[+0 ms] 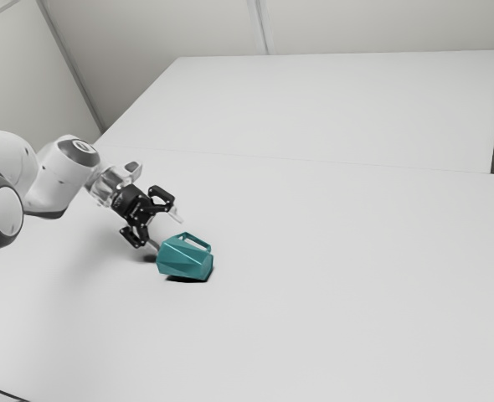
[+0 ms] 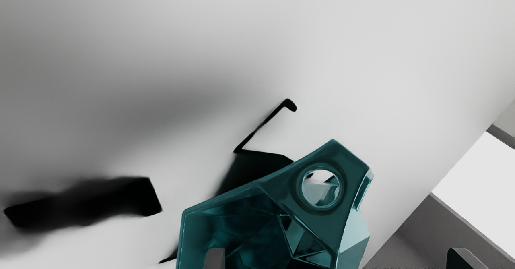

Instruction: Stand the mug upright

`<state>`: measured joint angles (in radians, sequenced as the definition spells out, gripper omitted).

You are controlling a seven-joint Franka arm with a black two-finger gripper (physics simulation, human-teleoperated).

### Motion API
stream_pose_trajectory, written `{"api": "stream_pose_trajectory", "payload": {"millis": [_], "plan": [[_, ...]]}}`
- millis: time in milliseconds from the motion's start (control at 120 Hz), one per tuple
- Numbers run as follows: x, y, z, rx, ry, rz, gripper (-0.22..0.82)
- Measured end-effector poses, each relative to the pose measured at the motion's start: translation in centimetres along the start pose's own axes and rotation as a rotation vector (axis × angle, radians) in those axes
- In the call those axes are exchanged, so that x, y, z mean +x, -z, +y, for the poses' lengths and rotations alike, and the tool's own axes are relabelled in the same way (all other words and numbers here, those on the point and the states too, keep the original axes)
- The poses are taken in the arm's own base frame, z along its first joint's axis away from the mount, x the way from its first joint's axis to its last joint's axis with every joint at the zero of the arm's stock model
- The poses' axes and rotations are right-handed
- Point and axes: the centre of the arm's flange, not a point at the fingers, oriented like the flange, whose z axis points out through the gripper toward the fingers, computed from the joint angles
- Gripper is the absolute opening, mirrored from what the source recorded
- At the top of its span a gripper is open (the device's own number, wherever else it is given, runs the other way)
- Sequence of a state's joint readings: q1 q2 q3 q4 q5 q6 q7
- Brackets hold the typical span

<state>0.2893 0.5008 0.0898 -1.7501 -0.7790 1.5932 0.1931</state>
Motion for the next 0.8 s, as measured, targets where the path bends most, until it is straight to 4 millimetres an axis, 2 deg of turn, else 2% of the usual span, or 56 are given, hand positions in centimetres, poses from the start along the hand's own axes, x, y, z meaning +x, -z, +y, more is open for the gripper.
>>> {"api": "stream_pose_trajectory", "payload": {"millis": [208, 325, 542, 800], "plan": [[0.0, -0.9, 0.9, 0.005, -0.014, -0.013, 0.16], [0.1, -1.6, 0.9, 0.009, -0.011, -0.023, 0.01], [0.3, -2.0, 1.0, 0.016, -0.008, -0.027, -0.11], [-0.1, -1.6, 3.5, 0.046, -0.047, -0.012, -0.17]]}}
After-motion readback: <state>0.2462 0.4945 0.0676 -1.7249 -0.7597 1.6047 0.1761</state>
